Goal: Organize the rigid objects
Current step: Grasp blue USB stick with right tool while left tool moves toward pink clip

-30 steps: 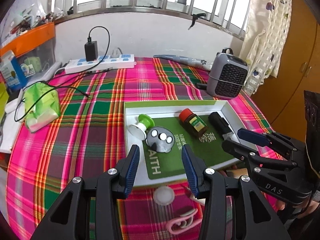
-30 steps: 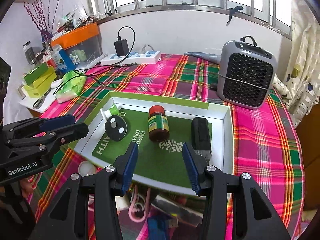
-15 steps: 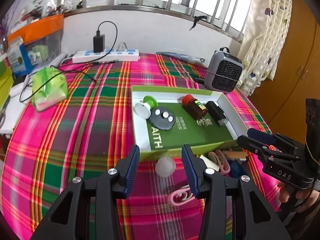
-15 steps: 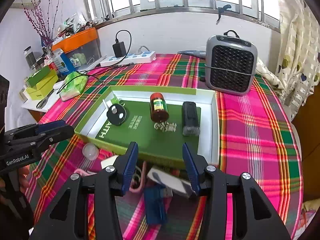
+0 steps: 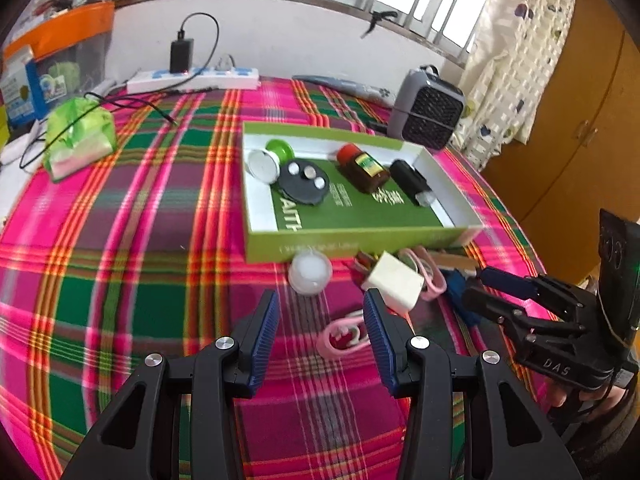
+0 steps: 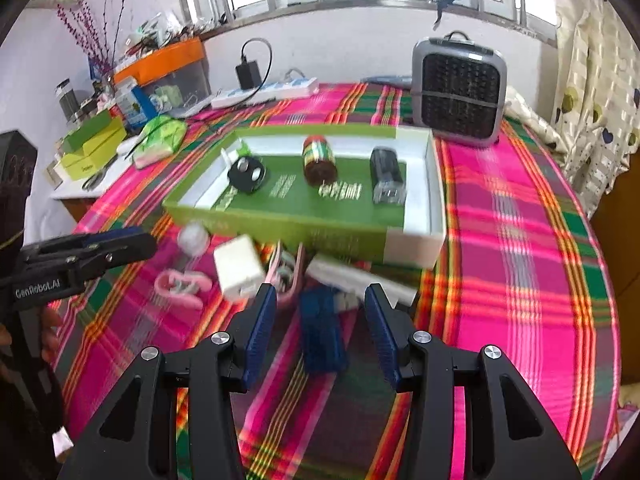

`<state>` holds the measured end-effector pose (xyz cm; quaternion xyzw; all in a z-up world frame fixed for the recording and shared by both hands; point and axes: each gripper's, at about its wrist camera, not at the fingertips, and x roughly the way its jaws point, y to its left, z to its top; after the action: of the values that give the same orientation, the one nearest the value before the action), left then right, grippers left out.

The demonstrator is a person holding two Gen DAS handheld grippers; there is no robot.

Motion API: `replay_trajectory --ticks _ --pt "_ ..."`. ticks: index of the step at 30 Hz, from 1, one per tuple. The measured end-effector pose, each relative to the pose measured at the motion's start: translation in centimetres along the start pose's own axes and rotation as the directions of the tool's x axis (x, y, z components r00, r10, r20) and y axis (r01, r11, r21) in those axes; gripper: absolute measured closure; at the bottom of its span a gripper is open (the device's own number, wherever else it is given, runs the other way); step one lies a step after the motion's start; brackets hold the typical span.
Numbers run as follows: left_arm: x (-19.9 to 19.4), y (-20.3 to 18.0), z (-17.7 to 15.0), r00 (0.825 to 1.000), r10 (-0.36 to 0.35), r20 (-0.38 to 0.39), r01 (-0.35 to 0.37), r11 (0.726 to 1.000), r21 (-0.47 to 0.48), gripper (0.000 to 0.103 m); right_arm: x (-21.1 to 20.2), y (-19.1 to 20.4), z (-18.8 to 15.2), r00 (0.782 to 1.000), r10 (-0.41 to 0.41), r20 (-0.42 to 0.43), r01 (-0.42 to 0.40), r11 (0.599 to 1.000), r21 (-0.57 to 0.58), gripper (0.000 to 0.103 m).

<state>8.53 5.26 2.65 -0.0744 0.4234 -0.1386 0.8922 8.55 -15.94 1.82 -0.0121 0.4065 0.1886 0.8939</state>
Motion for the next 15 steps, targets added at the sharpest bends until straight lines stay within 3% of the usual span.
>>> replay_trajectory --ticks 15 --pt "1.7 -0.5 -1.3 0.997 -0.049 -0.058 0.049 0.999 -0.006 0.060 1.6 0.7 -1.3 0.998 -0.022 -0.067 0.019 0.999 -0.048 0.056"
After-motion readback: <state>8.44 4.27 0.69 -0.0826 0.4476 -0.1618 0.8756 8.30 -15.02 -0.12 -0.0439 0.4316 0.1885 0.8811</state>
